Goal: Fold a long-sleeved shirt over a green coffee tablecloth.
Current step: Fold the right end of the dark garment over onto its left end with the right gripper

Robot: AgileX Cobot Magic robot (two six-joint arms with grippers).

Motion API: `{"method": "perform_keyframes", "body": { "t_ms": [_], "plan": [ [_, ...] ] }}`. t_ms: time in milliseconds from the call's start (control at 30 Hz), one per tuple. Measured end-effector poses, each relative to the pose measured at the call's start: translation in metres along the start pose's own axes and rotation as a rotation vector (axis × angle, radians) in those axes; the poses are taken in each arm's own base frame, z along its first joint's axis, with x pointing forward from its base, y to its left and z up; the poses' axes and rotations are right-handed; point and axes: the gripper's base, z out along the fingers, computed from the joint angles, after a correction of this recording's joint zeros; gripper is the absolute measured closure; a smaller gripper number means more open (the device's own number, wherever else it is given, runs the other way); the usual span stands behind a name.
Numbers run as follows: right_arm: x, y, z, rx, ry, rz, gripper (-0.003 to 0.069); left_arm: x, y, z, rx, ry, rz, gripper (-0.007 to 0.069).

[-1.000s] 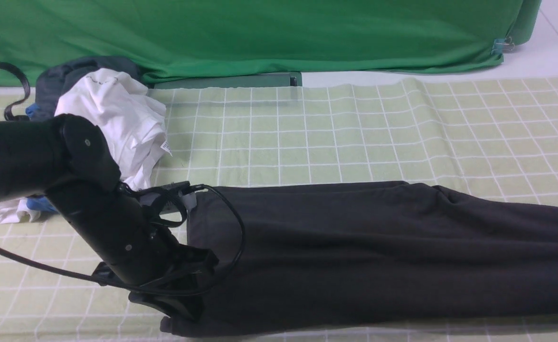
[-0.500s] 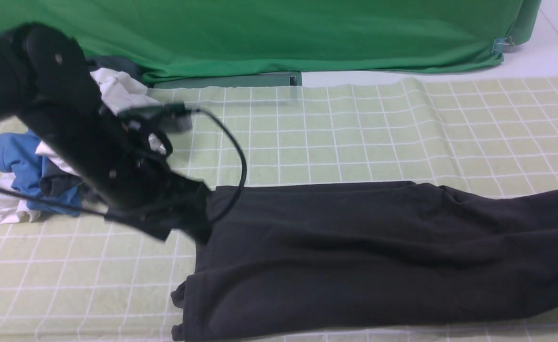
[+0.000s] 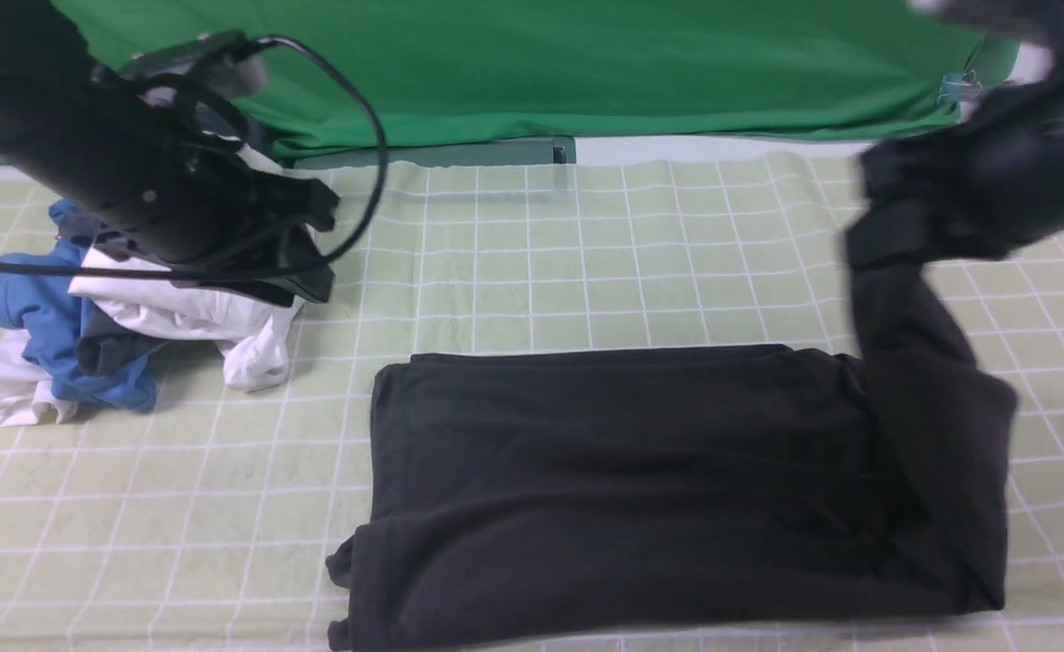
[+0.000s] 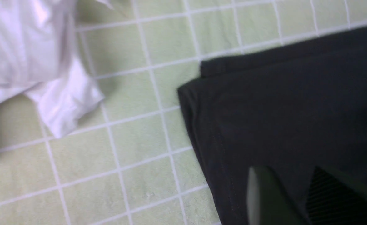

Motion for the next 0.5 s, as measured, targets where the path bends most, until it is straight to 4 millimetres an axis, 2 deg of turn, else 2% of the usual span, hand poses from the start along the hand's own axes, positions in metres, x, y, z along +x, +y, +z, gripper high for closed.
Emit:
{"method": "perform_keyframes", "body": {
  "t_ms": [67, 100, 167, 233, 267, 333, 367, 400, 500],
  "plan": [
    [0.002, 0.020, 0.021, -0.032, -0.006, -0.029, 0.0622, -0.001, 0.006, -0.002, 0.002, -0.011, -0.023, 0.0540],
    [0.006, 0.036, 0.037, -0.057, -0.005, -0.055, 0.0617, -0.002, 0.010, -0.003, 0.002, -0.019, -0.037, 0.0578],
    [0.011, 0.057, 0.063, -0.085, -0.014, -0.092, 0.0613, -0.002, 0.012, -0.003, 0.003, -0.021, -0.044, 0.0606],
    [0.015, 0.066, 0.076, -0.097, -0.018, -0.104, 0.0610, -0.002, 0.012, -0.004, 0.003, -0.021, -0.045, 0.0611],
    [0.019, 0.075, 0.093, -0.106, -0.030, -0.117, 0.0610, -0.002, 0.011, -0.004, 0.007, -0.023, -0.047, 0.0615],
    [0.026, 0.087, 0.117, -0.120, -0.050, -0.131, 0.0607, -0.003, 0.011, -0.004, 0.014, -0.024, -0.051, 0.0615],
    [0.027, 0.089, 0.122, -0.121, -0.054, -0.132, 0.0606, -0.003, 0.011, -0.004, 0.015, -0.025, -0.052, 0.0615],
    [0.033, 0.096, 0.139, -0.129, -0.072, -0.138, 0.0602, -0.003, 0.010, -0.004, 0.015, -0.025, -0.053, 0.0613],
    [0.039, 0.101, 0.161, -0.130, -0.095, -0.148, 0.0594, -0.003, 0.010, -0.003, 0.017, -0.024, -0.054, 0.0611]
  ]
}}
